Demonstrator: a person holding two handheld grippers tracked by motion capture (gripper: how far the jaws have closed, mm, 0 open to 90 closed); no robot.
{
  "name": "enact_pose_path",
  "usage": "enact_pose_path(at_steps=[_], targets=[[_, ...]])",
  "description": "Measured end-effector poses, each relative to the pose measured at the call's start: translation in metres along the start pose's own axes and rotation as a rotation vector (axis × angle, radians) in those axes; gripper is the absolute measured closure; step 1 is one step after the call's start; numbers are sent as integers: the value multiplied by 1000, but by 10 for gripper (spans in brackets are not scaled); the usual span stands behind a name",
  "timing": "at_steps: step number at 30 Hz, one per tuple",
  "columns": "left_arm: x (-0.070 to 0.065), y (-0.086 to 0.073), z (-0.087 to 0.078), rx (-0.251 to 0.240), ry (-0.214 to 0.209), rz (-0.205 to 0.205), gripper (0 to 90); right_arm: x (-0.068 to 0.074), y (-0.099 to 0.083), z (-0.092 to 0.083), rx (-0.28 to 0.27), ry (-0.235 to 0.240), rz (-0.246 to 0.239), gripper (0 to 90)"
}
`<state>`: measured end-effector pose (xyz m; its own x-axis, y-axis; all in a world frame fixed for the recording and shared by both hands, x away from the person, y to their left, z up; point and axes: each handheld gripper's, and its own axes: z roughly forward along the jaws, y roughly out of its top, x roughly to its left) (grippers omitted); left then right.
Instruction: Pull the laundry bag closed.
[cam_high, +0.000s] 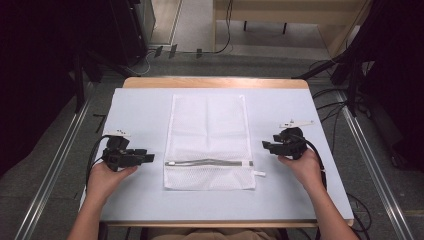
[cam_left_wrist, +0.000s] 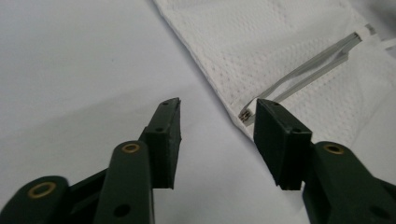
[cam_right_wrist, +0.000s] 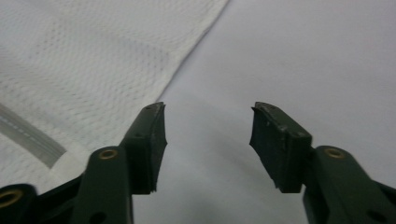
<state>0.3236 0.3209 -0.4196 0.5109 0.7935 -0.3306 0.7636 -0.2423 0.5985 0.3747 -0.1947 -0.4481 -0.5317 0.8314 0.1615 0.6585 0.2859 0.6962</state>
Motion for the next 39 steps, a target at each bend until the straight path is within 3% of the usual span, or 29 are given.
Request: enact_pose_path(at_steps=[8,14,25,33,39], targets=[[3,2,0,-13,-6,-9,420,4,1,-1,-3,21,-9,482],[4,2,1,-20,-8,2,366,4,0,3,25,7,-25,407],[5,4,4,-29,-8,-19,362,5,-3,1,20,16,-10,393],[3,7,6,-42,7,23,352,5,-7,-2,25,18,4,396],[2,11,10,-30,3,32,348,5,-10,-4,28,15,12,400]])
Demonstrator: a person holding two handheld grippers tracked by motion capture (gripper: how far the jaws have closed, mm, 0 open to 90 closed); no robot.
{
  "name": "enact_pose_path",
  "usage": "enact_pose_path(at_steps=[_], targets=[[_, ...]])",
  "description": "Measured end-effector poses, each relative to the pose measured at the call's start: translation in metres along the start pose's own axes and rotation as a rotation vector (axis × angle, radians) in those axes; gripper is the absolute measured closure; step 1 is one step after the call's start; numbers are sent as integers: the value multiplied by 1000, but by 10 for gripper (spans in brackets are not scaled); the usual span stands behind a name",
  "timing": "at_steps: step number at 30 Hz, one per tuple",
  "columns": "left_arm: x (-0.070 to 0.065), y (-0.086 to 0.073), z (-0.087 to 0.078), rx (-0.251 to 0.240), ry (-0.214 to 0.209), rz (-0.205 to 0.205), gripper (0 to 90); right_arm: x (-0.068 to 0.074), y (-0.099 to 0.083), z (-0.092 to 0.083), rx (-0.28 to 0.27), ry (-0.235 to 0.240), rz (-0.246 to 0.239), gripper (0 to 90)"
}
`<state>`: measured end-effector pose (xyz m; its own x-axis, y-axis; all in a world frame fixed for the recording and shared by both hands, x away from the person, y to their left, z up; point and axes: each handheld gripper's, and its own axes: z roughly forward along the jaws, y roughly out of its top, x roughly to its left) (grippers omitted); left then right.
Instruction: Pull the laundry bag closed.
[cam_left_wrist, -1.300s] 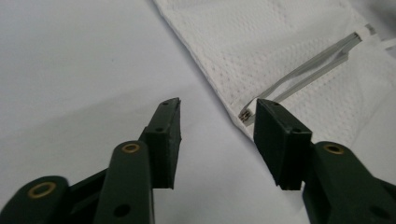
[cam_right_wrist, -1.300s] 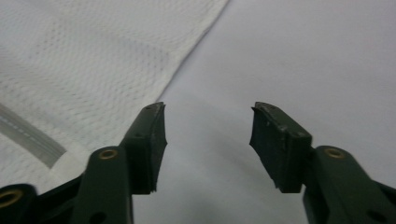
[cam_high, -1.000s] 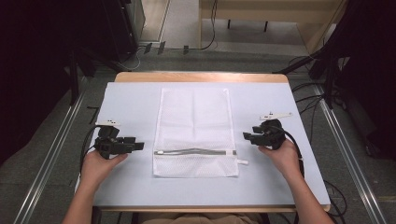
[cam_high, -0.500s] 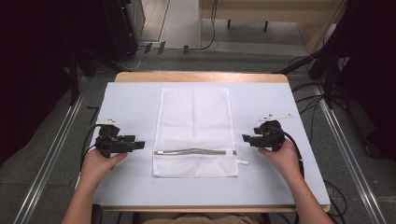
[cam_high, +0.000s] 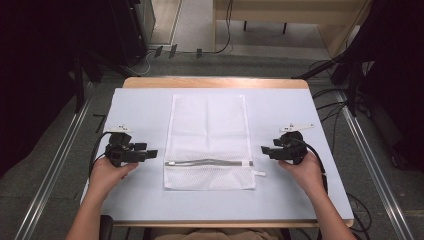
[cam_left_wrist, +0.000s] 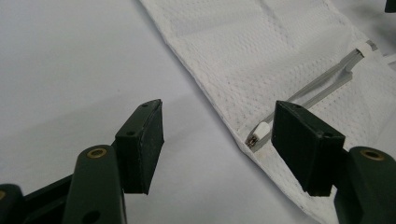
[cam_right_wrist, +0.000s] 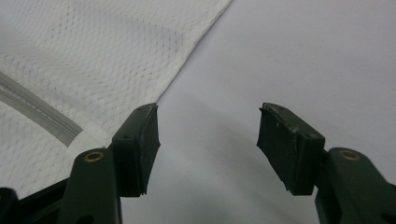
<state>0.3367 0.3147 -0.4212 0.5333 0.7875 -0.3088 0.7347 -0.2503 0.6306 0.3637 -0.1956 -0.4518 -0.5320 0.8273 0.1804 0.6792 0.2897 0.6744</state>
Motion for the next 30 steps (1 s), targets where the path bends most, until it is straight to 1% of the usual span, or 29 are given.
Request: enact_pose_path(at_steps=[5,8,10,14,15,18,19,21,23,25,26,27,30], targets=[[0,2,2,7,-5,0,348,0,-2,0,5,10,-3,407],[-1,3,1,2,-6,0,348,2,-1,-1,4,12,-5,413],[-1,3,1,1,-6,-2,348,4,-1,-3,-4,14,-4,416],[-1,4,0,-1,-10,-6,349,7,0,-5,-1,16,-6,419],[-1,4,0,-3,-10,-9,349,10,1,-5,1,18,-19,423],[-1,4,0,1,-8,-8,350,14,2,-4,2,21,-27,423],[0,4,0,4,-9,-4,350,18,3,-4,4,23,-42,425],[-1,4,1,8,-7,3,351,21,3,-4,6,27,-49,426],[-1,4,1,8,-11,-1,350,24,3,-3,7,32,-59,427],[-1,4,2,9,-11,-1,351,25,3,-3,12,34,-58,427],[-2,4,3,9,-11,5,350,28,4,-3,13,37,-69,429],[-2,4,3,13,-10,8,350,29,4,-2,15,38,-66,432],[-2,4,4,23,-14,9,350,36,5,0,11,49,-85,436]])
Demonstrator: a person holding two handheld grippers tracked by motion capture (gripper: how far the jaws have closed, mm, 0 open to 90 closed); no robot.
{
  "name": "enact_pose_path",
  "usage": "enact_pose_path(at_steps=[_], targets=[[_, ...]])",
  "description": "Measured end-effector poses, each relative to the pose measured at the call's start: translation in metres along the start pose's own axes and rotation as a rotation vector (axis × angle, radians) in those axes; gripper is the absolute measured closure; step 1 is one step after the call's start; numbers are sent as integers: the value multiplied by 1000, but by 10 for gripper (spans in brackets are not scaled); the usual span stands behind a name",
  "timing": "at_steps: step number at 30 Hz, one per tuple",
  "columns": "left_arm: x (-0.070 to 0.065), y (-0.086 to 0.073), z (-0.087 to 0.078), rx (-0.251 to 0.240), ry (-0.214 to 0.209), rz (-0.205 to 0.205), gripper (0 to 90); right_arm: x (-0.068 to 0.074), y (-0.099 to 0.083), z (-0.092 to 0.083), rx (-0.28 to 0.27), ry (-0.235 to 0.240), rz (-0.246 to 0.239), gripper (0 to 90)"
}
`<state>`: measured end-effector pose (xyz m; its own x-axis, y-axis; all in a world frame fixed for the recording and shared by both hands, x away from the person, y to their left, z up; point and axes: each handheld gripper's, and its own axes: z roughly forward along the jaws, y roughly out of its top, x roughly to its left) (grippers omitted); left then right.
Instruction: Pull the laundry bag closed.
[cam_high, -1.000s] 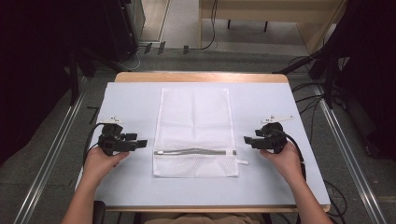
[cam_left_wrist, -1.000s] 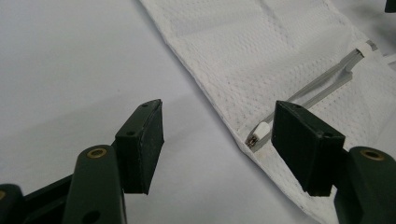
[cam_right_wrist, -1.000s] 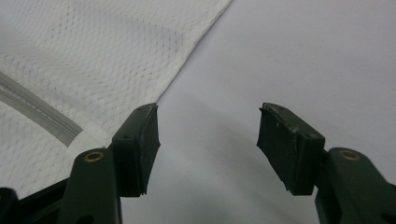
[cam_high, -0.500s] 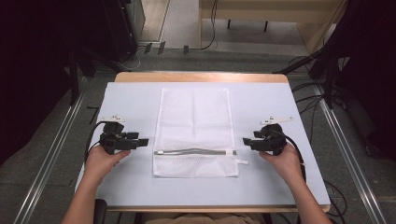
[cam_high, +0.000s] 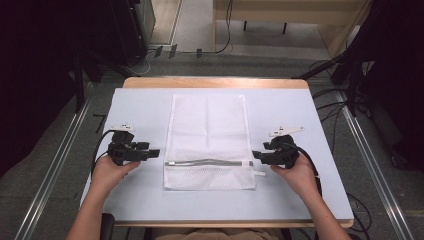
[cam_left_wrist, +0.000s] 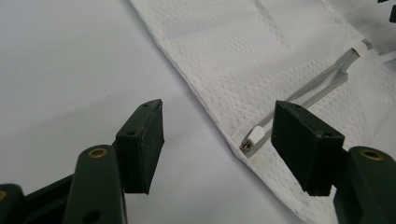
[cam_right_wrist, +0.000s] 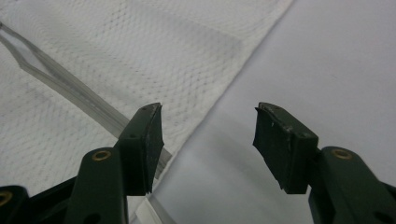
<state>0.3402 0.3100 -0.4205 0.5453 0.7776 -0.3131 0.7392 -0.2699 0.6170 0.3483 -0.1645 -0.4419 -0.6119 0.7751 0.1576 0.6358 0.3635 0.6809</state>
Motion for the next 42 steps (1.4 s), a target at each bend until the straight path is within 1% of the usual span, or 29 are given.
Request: enact_pose_path(at_steps=[1,4,6,9,11,13,14,15,16,17,20,22,25,26,27,29,34,37,40,42], targets=[[0,0,0,0,0,0,350,3,1,1,3,1,-11,438],[0,0,0,4,3,4,350,9,2,3,8,10,-19,444],[0,0,0,3,3,5,351,11,3,3,6,12,-23,445],[-1,0,0,0,1,7,351,18,6,3,3,20,-32,454],[-2,0,0,3,2,13,351,20,9,4,3,27,-48,455],[-2,-1,0,0,4,11,355,22,10,5,5,27,-50,456],[-4,-1,0,-4,-4,11,356,24,12,5,7,31,-61,459],[-4,-1,0,-4,-4,11,359,24,12,5,7,31,-61,459],[-5,-1,1,-1,-3,22,360,26,14,6,9,38,-60,461],[-6,-1,1,3,-4,24,359,27,15,6,8,39,-63,464],[-8,-1,3,2,-7,24,362,31,18,7,12,41,-71,476],[-9,-1,3,7,-7,30,362,34,21,7,15,48,-72,483],[-8,-2,2,9,-8,35,367,39,26,9,16,54,-78,491],[-7,-3,2,-3,-7,22,368,40,27,10,14,58,-85,492],[-7,-3,2,-3,-7,22,370,40,27,10,14,58,-85,492],[-7,-3,1,-3,-8,21,371,48,32,14,19,70,-100,493],[-11,-5,2,4,-12,31,378,58,38,22,20,91,-116,503],[-12,-5,1,-1,-15,32,385,67,43,25,22,105,-120,511],[-12,-6,1,-3,-12,33,403,75,47,30,18,120,-134,521],[-12,-7,0,-7,-19,37,413,79,49,33,22,130,-138,524]])
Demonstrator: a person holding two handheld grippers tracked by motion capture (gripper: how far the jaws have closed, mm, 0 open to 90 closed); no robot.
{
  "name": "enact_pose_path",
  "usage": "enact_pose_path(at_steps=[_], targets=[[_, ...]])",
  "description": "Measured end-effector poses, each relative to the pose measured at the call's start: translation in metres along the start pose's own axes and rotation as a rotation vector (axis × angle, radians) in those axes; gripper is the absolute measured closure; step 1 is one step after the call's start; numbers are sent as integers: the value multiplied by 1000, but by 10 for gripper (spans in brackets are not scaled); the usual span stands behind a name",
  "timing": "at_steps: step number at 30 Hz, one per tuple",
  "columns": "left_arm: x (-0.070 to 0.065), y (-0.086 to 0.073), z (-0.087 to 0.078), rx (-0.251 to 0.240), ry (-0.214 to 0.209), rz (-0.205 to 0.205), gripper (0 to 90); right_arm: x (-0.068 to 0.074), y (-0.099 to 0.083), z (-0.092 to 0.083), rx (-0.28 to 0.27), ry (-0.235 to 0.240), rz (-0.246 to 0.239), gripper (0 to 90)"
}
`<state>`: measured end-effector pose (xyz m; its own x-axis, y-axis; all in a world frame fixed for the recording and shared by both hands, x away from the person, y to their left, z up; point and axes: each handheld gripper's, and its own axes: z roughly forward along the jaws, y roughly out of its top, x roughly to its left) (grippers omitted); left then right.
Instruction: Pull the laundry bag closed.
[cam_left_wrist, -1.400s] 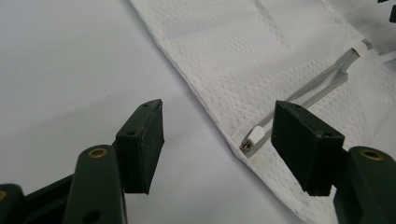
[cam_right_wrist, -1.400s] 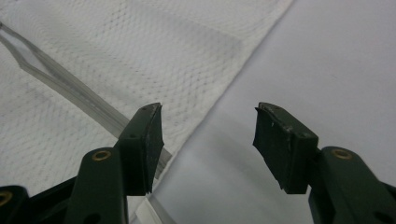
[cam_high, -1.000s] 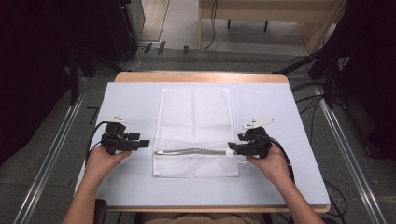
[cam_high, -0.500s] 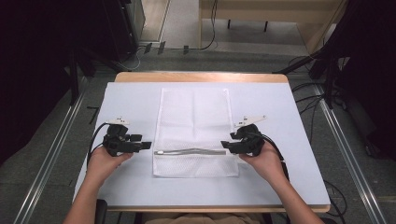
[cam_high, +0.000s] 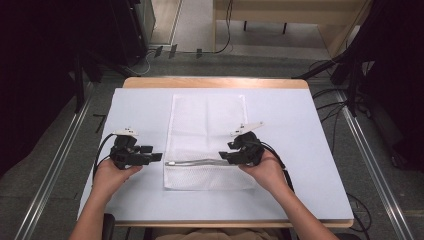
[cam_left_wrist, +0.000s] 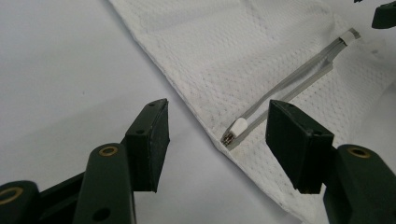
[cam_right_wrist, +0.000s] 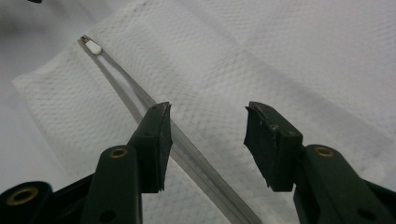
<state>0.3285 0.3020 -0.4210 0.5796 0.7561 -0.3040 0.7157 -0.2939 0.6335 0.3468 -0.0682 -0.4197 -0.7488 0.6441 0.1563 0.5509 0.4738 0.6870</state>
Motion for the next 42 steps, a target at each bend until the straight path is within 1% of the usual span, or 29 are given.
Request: enact_pose_path(at_steps=[4,5,7,8,11,12,13,15,18,21,22,24,26,30,31,32,34,35,36,42], targets=[[1,-1,-1,-2,2,-2,414,6,5,6,-2,13,-13,537],[1,-1,-1,-5,3,-8,416,9,8,9,-2,18,-26,543],[1,-1,-1,-5,4,-7,417,11,9,10,-1,20,-27,547],[2,-1,-1,-8,2,-2,427,14,12,14,-3,30,-33,559],[3,-1,-2,-9,3,-4,436,17,14,17,-2,38,-31,565],[5,-2,-3,-9,6,-1,445,20,16,21,-3,49,-42,575],[5,-2,-3,-12,9,-4,448,22,18,22,-1,53,-41,578],[6,-2,-4,-14,5,-5,453,26,20,26,0,62,-57,586],[6,-2,-4,-16,5,-7,461,29,23,30,0,70,-61,598],[7,-2,-4,-16,3,-8,463,35,27,38,4,91,-72,621],[7,-2,-4,-16,3,-8,463,37,27,40,4,99,-71,633],[7,-2,-4,-19,2,-11,464,38,28,41,5,99,-70,634],[8,-2,-4,-18,6,-13,464,42,31,46,2,113,-75,641],[9,-2,-5,-18,5,-13,466,45,34,49,2,123,-79,631],[9,-2,-5,-17,5,-13,466,47,35,53,2,140,-83,639],[9,-2,-5,-17,7,-12,467,48,36,54,10,141,-82,655],[9,-2,-5,-16,8,-12,467,50,37,56,14,148,-85,657],[9,-2,-5,-18,7,-15,468,53,38,60,21,152,-90,679],[10,-2,-5,-15,8,-12,468,55,38,62,30,155,-98,681],[10,-1,-5,-8,11,-15,468,61,39,72,33,165,-95,690]])
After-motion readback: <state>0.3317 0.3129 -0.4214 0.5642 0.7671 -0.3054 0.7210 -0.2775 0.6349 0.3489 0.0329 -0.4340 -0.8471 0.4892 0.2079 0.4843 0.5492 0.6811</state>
